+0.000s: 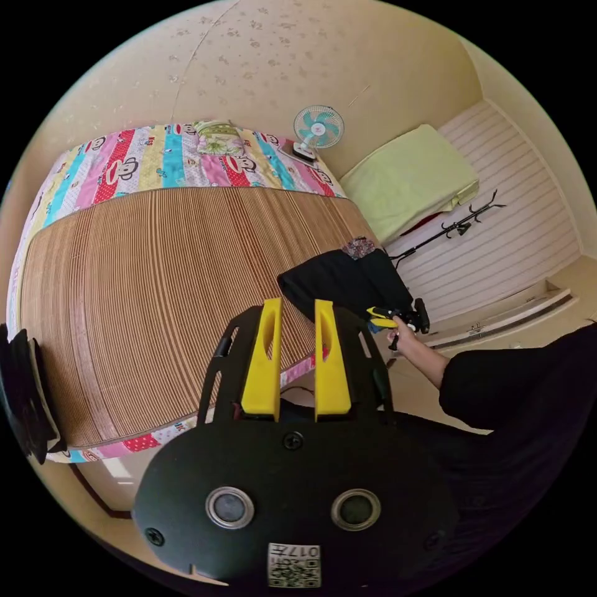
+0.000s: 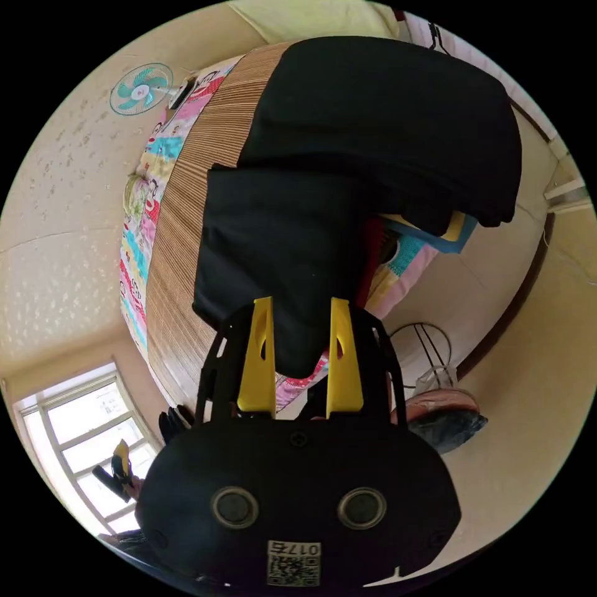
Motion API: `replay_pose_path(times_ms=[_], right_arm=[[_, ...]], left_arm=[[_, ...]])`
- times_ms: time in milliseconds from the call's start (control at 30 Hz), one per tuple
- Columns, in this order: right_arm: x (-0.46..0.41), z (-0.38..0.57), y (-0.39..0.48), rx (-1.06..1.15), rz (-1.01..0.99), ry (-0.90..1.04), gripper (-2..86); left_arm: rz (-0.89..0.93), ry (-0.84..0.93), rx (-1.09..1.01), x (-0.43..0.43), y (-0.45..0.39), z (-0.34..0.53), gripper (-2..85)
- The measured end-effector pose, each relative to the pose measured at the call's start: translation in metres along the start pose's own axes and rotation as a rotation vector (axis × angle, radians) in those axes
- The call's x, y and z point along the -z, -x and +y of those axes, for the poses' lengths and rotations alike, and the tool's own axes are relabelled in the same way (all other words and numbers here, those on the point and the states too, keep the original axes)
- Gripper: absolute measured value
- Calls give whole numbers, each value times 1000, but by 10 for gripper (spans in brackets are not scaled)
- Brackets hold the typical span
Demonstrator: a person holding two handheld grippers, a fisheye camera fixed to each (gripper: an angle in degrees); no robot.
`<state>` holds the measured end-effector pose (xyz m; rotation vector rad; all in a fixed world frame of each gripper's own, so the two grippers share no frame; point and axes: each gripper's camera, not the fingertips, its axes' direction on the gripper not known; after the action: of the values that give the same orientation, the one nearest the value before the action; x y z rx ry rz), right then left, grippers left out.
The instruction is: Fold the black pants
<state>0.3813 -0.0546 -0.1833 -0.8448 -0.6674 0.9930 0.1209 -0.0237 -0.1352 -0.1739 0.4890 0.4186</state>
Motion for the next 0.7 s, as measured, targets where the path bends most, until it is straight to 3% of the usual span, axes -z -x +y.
replay_pose_path(times_ms=[33,133,200,267,333,400,467,533,600,700], right_arm=[[-11,-10,-7,-9,-57,7,122],[-37,-24,-1,-110,45,23,91],[-40,-23,28,-49,95,-17,56],[-33,-5,94,215,-58,-105,38],[-43,10,152,428,-219,-51,31],[-71,28,212,669,-312,74,26],[-130,50,262,862,-490,394,19],[-153,65,269,878,-574,564,19],[-139,82,247,894,-608,483,24],[-120,92,167,761,-468,374,56]], left_arm=[[3,23,19,-14,-4,2,87],[-18,72,54,-42,-13,8,87],[-26,86,64,-54,-20,9,87],[-31,91,63,-65,-28,9,87],[-44,92,46,-80,-41,7,87],[-45,96,33,-93,-50,6,87],[-33,108,25,-108,-58,5,86],[-26,126,24,-124,-65,3,86],[-26,122,7,-130,-70,4,86],[-55,132,-16,-143,-72,10,86]])
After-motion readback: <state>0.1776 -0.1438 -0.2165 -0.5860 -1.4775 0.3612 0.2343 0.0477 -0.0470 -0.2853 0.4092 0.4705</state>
